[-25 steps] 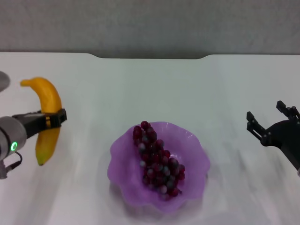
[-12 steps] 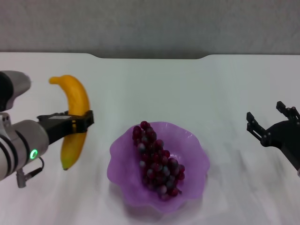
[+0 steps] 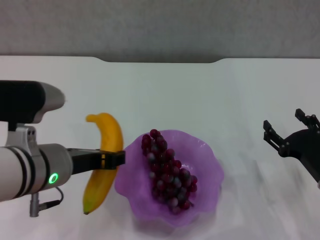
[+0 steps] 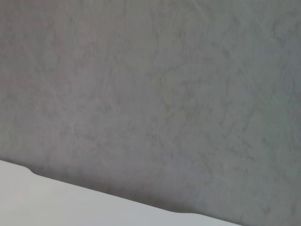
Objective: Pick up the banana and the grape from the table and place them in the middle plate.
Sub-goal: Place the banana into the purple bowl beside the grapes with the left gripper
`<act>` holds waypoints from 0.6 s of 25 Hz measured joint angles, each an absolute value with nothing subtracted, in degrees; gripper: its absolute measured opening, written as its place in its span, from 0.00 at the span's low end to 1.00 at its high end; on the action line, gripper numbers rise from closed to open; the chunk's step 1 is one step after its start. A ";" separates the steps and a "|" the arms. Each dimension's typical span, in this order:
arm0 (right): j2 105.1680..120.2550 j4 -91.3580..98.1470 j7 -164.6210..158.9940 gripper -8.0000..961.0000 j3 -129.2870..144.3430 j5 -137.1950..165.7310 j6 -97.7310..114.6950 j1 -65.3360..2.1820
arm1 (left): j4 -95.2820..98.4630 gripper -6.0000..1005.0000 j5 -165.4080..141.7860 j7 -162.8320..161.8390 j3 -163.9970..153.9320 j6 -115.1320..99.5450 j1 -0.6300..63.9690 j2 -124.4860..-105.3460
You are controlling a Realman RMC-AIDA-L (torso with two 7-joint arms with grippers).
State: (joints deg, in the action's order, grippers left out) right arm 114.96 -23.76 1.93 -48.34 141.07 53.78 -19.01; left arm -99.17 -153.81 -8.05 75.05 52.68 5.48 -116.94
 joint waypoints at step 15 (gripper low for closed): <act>115.04 -24.23 4.99 0.91 -48.25 140.63 53.54 -18.98 | -96.72 0.53 -147.94 -3.15 73.28 49.24 9.09 -117.07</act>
